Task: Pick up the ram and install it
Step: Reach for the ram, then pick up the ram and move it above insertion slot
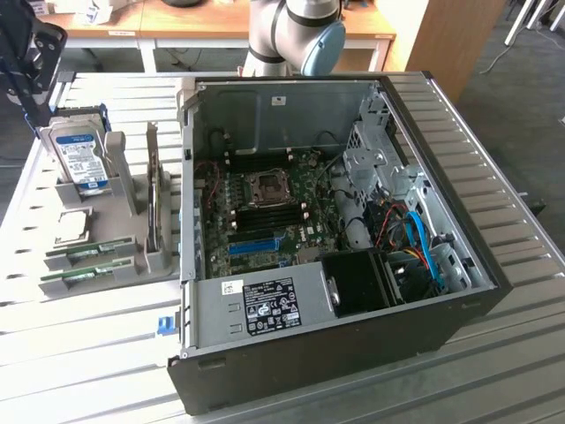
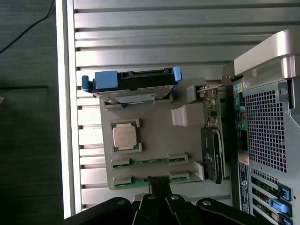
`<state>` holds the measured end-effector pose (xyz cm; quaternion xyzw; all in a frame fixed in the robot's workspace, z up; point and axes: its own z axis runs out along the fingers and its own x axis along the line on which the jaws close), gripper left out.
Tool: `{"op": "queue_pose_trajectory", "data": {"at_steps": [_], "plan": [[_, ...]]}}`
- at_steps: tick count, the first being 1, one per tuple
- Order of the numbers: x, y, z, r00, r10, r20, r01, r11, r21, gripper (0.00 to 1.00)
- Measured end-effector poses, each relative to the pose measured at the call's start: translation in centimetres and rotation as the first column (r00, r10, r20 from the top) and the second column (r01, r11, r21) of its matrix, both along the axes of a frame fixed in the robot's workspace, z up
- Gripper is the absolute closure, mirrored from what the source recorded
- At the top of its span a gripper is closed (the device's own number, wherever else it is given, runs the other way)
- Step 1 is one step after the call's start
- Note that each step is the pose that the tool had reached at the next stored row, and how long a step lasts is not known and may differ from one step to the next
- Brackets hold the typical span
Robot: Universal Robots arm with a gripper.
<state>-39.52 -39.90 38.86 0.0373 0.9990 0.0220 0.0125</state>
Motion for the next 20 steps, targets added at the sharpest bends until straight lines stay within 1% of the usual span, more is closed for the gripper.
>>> {"op": "queue_pose_trajectory", "data": {"at_steps": [17,18,20], "plan": [[-0.04,0.01,0.00,1.0000,0.000,0.0000,0.000,1.0000,0.0000,0.89],[-0.04,0.01,0.00,1.0000,0.006,0.0000,-0.006,1.0000,0.0000,0.89],[-0.05,0.01,0.00,0.9993,0.037,0.0000,-0.037,0.9993,0.0000,0.89]]}}
